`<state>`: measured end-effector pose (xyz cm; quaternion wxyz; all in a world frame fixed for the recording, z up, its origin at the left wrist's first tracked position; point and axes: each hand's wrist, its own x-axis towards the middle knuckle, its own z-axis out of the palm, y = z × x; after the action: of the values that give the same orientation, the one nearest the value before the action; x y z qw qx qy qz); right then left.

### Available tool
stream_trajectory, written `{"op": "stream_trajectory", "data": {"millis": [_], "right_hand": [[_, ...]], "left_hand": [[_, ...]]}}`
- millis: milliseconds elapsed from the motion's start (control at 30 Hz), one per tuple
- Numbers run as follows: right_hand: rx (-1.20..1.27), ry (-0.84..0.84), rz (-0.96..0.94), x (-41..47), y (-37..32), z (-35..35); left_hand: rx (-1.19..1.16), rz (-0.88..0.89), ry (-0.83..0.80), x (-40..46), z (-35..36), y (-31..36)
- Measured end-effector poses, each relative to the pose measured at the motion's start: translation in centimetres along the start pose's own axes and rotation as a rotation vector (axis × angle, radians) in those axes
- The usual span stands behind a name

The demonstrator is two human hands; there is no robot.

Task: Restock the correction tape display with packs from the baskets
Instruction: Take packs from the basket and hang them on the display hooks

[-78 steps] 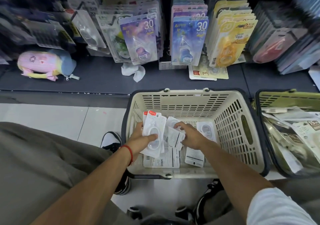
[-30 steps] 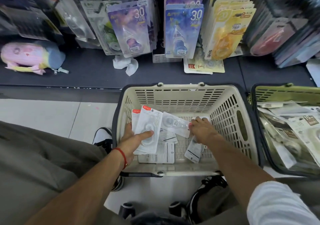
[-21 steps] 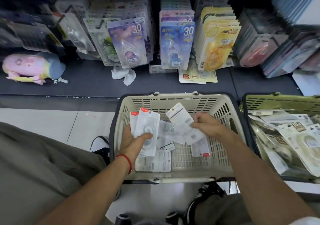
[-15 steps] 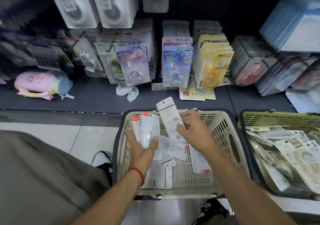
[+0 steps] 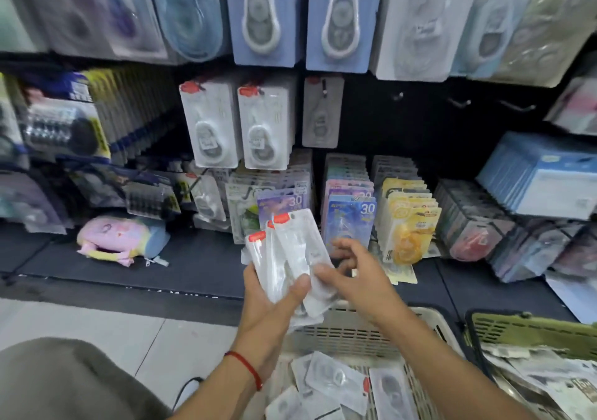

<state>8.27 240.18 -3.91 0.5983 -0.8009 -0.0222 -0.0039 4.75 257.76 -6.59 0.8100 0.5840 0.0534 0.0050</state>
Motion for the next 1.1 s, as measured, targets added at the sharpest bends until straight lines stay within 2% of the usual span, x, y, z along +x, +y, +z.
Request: {"op": "stream_trajectory", "data": {"millis": [100,167,233,367,467,600,733,867,933,1033,1100], "right_hand": [[0.046,-0.180,0.086,2.1,-3.3,-1.6],[0.035,-0.208,0.057,3.2,-5.4,-2.3],[0.037,-0.125,0.003,4.6,-7.6,-2.9],[-0.079,0.130,-0.139,7.4,-10.3,-3.8],[-0.093,0.188,-0.225,8.4,-10.4,-4.2],[-0.022,0.171,-0.228,9.2,-10.7,-3.5],[0.075,0.173,-0.237,9.2,-11.5,-2.6],[0.160,0.250,-0.272,8.9,-11.9,-2.0],[0.094,0.274,-0.229,9.2,-11.9,-2.2],[-0.345,0.280,-0.041,9.5,-11.0,-2.6],[-0.372,0.244,-0.081,9.3,-10.7,-2.3]], "left_hand": [[0.091,0.114,-0.086,2.9,0.4,4.2],[0.190,0.162,-0.169,4.8,0.6,7.0],[0.291,0.229,-0.181,6.7,0.6,9.9],[0.464,0.424,-0.076,9.9,0.2,14.2],[0.525,0.549,0.002,10.3,-0.2,14.8],[0.423,0.532,0.122,10.2,-0.2,14.3],[0.438,0.550,0.132,9.8,0.0,14.7],[0.410,0.564,0.145,9.9,-0.3,14.8],[0.386,0.580,0.138,10.0,-0.5,14.9],[0.324,0.540,0.098,9.9,-0.4,14.8],[0.260,0.481,0.047,9.8,-0.1,14.5]]}}
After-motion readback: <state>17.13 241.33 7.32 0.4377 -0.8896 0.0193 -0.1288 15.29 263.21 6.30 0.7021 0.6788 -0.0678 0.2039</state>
